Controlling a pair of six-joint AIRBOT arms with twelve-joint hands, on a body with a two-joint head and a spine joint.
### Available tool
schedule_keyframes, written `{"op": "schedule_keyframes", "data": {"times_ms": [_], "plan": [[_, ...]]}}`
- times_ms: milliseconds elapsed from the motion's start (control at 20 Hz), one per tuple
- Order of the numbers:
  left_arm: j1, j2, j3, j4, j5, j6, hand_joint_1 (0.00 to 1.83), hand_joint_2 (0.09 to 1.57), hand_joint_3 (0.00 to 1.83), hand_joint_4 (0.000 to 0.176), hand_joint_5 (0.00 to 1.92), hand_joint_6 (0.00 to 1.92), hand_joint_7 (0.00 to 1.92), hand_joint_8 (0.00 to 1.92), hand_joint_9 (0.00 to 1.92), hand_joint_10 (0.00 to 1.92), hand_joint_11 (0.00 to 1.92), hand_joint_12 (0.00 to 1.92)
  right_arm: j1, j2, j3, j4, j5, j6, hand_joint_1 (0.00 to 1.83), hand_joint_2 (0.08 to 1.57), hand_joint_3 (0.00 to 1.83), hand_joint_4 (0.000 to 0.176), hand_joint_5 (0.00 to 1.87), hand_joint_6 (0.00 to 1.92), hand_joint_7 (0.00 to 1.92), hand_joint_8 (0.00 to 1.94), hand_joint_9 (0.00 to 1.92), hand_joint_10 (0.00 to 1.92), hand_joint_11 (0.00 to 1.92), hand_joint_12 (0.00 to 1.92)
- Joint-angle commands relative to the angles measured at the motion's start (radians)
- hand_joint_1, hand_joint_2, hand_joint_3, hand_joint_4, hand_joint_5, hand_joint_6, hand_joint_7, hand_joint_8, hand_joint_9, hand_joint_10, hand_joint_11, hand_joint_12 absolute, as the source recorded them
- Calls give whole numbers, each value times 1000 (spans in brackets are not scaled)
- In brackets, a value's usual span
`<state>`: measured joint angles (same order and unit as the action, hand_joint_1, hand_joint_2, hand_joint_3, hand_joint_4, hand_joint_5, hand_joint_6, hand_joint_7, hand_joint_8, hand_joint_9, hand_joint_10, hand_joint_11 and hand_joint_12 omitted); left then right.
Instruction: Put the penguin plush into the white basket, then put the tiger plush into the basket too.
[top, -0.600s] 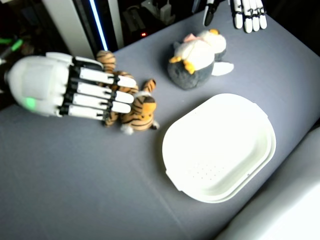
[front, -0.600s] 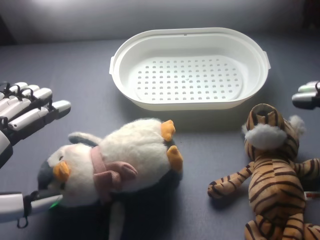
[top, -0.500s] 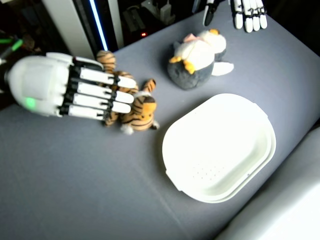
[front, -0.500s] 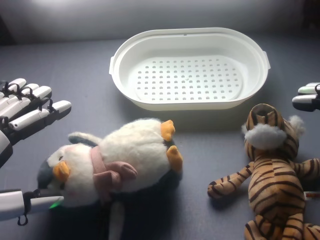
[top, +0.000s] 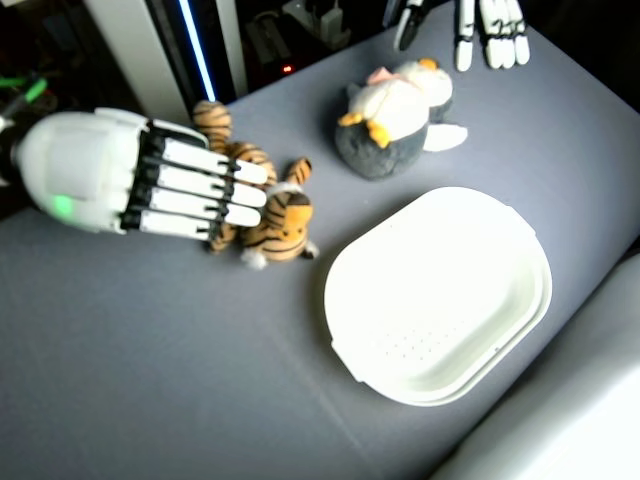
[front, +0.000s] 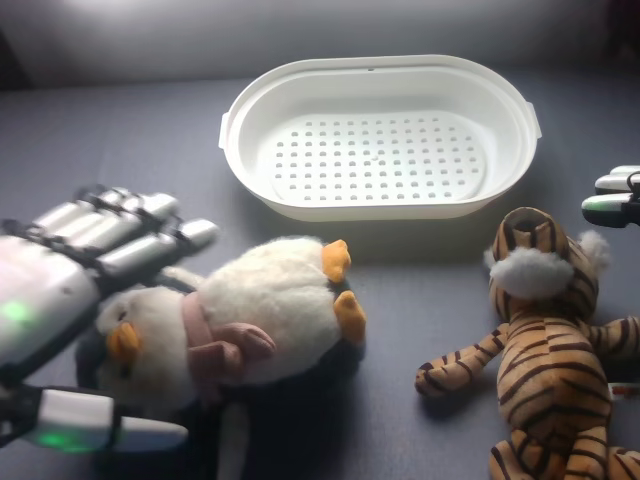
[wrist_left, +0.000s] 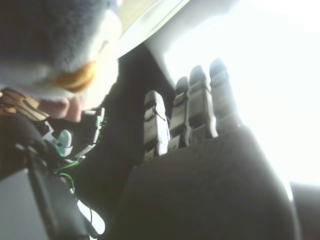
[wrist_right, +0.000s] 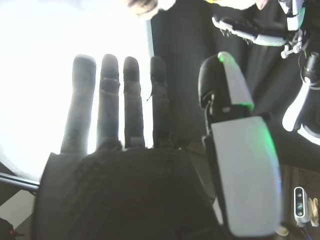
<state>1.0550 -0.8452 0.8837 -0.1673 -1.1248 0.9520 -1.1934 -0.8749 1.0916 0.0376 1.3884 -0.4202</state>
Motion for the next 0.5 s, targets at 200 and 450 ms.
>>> {"op": "schedule_keyframes", "data": {"times_ms": [200,450], "plan": [[-93,-45,40,-31,138,-3,831,687,0,176,113,1,44,3,135,4,0,623,8,0,12,22,112,15,800,1240,0,18,538,7,417,2,391,3,254,377],[-95,-36,38,-82,98,-2,1255,1064,7,0,1106,224,944,999,988,869,808,1392,8,0,12,23,108,15,831,1252,2,50,553,1,406,0,375,0,257,304]]}}
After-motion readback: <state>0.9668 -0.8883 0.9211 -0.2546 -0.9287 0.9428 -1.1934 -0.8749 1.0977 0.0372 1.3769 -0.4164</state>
